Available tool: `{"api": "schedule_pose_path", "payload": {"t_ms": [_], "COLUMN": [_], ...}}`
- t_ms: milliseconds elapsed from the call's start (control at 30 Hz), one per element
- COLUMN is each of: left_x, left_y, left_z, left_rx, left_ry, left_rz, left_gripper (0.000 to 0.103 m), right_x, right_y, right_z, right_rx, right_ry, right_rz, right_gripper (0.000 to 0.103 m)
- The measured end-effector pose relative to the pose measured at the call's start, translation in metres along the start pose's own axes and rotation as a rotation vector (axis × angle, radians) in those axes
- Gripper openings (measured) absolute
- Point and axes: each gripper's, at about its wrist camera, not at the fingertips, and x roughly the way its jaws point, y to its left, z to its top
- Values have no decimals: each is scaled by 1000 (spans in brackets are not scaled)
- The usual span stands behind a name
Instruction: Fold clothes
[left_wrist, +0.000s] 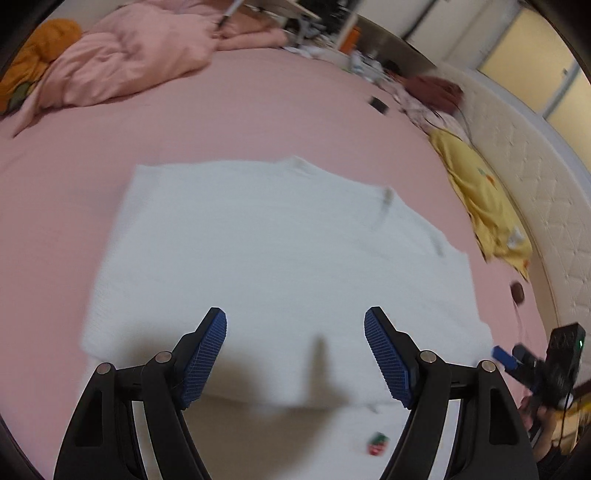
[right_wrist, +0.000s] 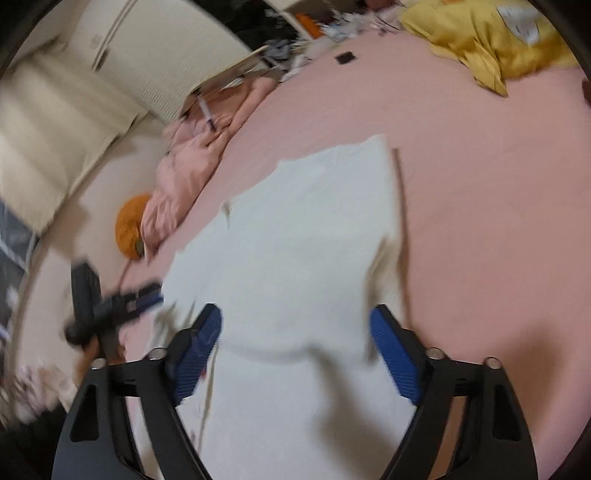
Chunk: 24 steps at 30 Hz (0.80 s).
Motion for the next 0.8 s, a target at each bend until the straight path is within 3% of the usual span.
{"api": "schedule_pose_path", "payload": {"t_ms": [167,367,467,633,800], "left_x": [41,52,51,39,17], "left_y": [36,-5,-6,5,8], "left_z": [3,-9,-13,-14,-6], "left_rx": [-55,190,213,87,79], "left_ry": [122,131,118,67,-37], "left_rz": [97,200,205,126,168], "left_gripper": [77,92,92,92,92], "right_x": [36,46,41,38,5], "right_y": [-16,-10,-2,35,67], "right_z": [37,36,37,41,80], "right_rx": [6,-54,-91,-278,-355], "right_ry": [137,166,139,148,27], "right_rz": [-93,-179,-184,-168,-106], "right_gripper": [49,46,8,7,7]}}
